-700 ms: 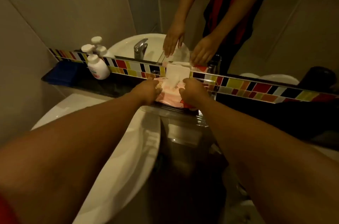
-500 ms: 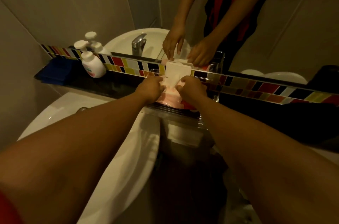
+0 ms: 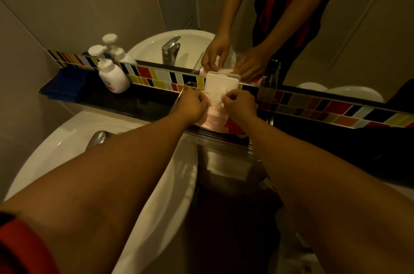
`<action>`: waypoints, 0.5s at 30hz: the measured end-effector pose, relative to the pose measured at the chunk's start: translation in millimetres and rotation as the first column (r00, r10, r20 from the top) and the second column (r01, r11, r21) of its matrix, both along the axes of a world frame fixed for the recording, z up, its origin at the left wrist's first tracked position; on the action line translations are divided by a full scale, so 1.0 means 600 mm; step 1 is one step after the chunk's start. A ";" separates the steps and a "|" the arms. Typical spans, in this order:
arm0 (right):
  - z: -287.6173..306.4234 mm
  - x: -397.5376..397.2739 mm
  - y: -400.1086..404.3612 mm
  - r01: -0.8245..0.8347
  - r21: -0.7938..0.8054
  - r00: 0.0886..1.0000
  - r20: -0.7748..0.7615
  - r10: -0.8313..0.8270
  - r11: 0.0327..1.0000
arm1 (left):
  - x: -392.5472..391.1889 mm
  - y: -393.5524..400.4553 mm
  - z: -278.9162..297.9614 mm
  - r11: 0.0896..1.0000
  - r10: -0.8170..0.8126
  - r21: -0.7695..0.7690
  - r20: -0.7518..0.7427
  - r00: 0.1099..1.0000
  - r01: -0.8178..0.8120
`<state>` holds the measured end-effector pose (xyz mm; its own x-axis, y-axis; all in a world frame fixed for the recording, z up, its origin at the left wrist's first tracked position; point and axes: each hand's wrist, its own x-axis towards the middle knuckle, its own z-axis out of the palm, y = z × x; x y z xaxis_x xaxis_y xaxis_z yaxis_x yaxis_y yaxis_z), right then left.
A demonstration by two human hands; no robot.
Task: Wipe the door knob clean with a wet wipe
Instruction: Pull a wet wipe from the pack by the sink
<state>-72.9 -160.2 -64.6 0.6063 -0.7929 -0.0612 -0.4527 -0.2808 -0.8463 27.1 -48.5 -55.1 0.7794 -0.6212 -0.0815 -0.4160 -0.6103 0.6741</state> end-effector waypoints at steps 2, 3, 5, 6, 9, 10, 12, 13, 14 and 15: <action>0.009 -0.003 -0.003 -0.003 0.030 0.999 0.038 0.002 1.000 | -0.002 -0.001 0.006 0.999 0.015 -0.028 -0.036 0.999 -0.016; 0.016 -0.006 -0.003 0.001 0.050 0.998 0.056 -0.004 0.999 | -0.003 0.000 0.012 0.998 0.042 -0.045 -0.068 0.997 -0.045; 0.030 -0.011 -0.001 0.014 0.112 0.994 0.110 -0.027 0.994 | -0.003 0.002 0.024 0.987 0.103 -0.106 -0.177 0.979 -0.123; 0.037 -0.013 0.000 0.017 0.136 0.990 0.135 -0.036 0.991 | -0.003 0.004 0.032 0.977 0.120 -0.141 -0.264 0.957 -0.161; 0.060 -0.018 0.007 -0.012 0.182 0.981 0.193 -0.024 0.983 | -0.006 0.011 0.066 0.942 0.069 -0.242 -0.536 0.841 -0.232; 0.070 -0.018 0.011 -0.028 0.198 0.977 0.214 -0.015 0.980 | -0.007 0.011 0.077 0.923 0.047 -0.285 -0.583 0.811 -0.259; 0.092 -0.016 0.019 -0.052 0.233 0.968 0.251 -0.008 0.971 | -0.007 0.011 0.098 0.864 0.026 -0.372 -0.640 0.768 -0.339; 0.104 -0.014 0.022 -0.059 0.247 0.964 0.265 -0.009 0.967 | -0.005 0.012 0.107 0.834 0.022 -0.405 -0.655 0.755 -0.375; 0.117 -0.013 0.023 -0.067 0.254 0.961 0.276 -0.006 0.965 | -0.001 0.013 0.117 0.812 0.020 -0.429 -0.657 0.754 -0.395; 0.131 -0.012 0.025 -0.081 0.253 0.958 0.288 0.005 0.964 | 0.003 0.018 0.129 0.802 0.020 -0.446 -0.646 0.763 -0.398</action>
